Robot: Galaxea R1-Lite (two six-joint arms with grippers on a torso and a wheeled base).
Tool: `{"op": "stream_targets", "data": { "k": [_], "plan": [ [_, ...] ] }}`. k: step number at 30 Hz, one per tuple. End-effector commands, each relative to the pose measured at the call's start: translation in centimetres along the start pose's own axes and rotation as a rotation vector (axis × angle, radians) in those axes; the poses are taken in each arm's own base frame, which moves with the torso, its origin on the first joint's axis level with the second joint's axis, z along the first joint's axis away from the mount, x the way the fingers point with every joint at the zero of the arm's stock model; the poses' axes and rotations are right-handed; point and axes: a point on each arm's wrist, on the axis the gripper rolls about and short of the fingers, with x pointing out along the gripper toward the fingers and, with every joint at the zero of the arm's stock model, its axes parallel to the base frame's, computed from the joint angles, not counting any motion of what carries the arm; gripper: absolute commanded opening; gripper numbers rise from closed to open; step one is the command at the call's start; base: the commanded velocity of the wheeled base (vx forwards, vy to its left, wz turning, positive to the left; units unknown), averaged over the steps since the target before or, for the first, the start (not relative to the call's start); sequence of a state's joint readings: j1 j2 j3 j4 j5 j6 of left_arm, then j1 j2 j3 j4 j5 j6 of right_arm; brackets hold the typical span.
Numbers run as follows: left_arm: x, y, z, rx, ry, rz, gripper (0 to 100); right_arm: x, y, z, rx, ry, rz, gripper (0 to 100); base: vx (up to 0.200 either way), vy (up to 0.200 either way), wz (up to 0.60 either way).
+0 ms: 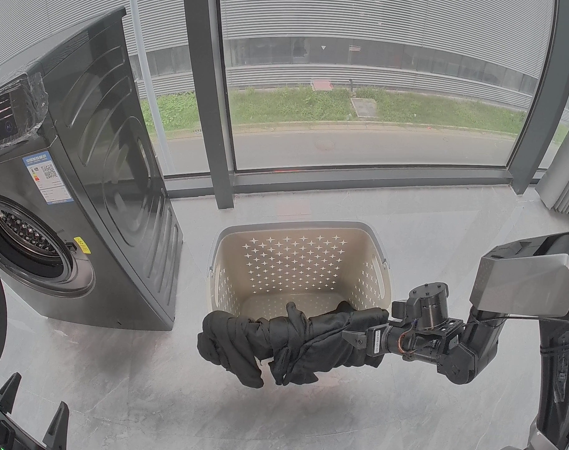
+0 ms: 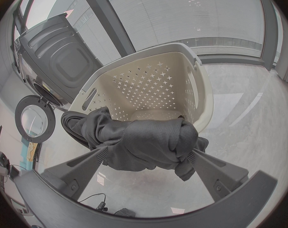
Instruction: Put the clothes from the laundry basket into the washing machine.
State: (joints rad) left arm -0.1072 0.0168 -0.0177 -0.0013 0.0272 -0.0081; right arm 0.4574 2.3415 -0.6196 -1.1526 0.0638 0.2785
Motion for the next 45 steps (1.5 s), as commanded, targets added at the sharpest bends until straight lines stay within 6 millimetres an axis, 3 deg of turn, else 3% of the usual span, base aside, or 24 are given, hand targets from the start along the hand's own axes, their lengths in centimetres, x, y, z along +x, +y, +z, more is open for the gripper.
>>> {"op": "stream_targets", "data": {
  "k": [1, 2, 16, 25, 26, 33, 45],
  "plan": [
    [0.0, 0.0, -0.5, 0.000, 0.001, 0.000, 100, 0.1, 0.1, 0.1, 0.004, -0.008, 0.002, 100, 0.000, 0.000, 0.00],
    [0.0, 0.0, -0.5, 0.000, 0.001, 0.000, 100, 0.0, 0.1, 0.1, 0.008, -0.007, 0.004, 0, 0.000, 0.000, 0.00],
    [0.0, 0.0, -0.5, -0.003, 0.001, 0.000, 100, -0.6, 1.0, -0.4, 0.039, 0.013, 0.022, 0, 0.000, 0.000, 0.00],
    [0.0, 0.0, -0.5, -0.001, 0.001, 0.000, 100, -0.6, 0.4, -0.7, 0.042, 0.012, -0.039, 0, 0.000, 0.000, 0.00],
    [0.0, 0.0, -0.5, -0.001, 0.001, 0.000, 100, -0.6, 0.4, -0.5, 0.044, 0.007, -0.035, 100, 0.000, 0.000, 0.00],
    [0.0, 0.0, -0.5, 0.000, 0.001, 0.000, 100, -0.3, 0.5, 0.0, 0.041, -0.013, -0.031, 100, 0.000, 0.000, 0.00],
    [0.0, 0.0, -0.5, -0.001, 0.001, 0.000, 100, 2.2, 0.2, -0.4, 0.045, -0.024, -0.040, 100, 0.000, 0.000, 0.00]
  ]
}}
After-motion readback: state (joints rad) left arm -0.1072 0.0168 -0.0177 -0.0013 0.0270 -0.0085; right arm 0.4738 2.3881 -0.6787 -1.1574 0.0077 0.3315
